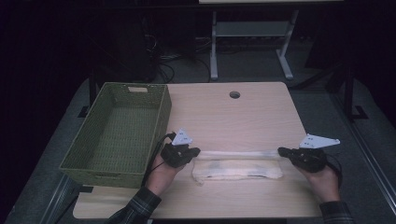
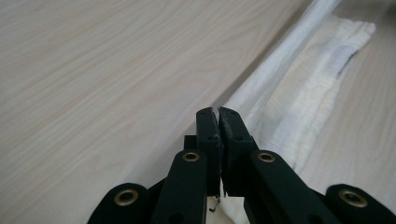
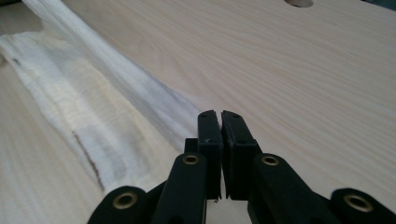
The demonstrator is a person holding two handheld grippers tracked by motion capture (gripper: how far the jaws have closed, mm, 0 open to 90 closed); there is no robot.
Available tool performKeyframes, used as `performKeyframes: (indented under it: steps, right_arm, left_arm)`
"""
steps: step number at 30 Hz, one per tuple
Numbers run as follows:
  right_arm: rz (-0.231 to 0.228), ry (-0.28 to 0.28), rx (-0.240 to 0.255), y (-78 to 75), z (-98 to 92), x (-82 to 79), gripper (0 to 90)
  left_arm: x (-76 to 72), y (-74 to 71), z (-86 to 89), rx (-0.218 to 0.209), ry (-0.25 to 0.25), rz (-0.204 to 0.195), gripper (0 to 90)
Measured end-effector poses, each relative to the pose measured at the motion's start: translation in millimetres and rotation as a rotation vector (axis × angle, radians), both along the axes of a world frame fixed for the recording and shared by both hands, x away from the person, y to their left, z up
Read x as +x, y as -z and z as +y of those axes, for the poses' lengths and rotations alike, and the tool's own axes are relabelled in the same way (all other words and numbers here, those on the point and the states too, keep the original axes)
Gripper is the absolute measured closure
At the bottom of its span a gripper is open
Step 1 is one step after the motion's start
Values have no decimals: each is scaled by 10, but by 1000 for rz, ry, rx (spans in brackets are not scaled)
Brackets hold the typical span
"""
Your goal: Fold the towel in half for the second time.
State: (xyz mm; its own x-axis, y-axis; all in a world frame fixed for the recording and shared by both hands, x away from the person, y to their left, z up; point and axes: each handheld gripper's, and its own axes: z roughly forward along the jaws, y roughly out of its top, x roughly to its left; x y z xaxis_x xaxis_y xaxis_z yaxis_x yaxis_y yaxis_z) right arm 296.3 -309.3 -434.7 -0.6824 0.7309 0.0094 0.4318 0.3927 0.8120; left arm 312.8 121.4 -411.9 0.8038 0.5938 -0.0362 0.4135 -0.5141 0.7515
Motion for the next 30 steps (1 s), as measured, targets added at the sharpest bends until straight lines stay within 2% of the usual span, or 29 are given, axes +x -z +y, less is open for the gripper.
performKeyframes:
  steps: [2, 8, 14, 17, 20, 24, 28, 30]
  right_arm:
    - [4, -4, 2, 5, -1, -62, 868]
    - [12, -15, -20, 34, 25, -254, 868]
    - [34, -25, -19, 77, 5, -384, 867]
    - [41, -36, -25, 113, 14, -426, 866]
    - [50, -44, -30, 144, 26, -441, 865]
    - [88, -49, -45, 224, 44, -465, 860]
    - [106, -50, -47, 256, 47, -479, 832]
    - [109, -46, -44, 243, 34, -487, 761]
  left_arm:
    - [-46, 10, 3, -3, 6, 6, 873]
    - [-148, 36, 7, 28, 31, 7, 873]
    - [-246, 71, -5, 42, 50, 26, 873]
    - [-280, 97, -8, 62, 59, 29, 873]
    - [-298, 155, -10, 83, 67, 48, 872]
    - [-323, 264, -49, 126, 91, 79, 870]
    - [-324, 284, -46, 123, 90, 91, 845]
    - [-320, 259, -29, 107, 88, 93, 778]
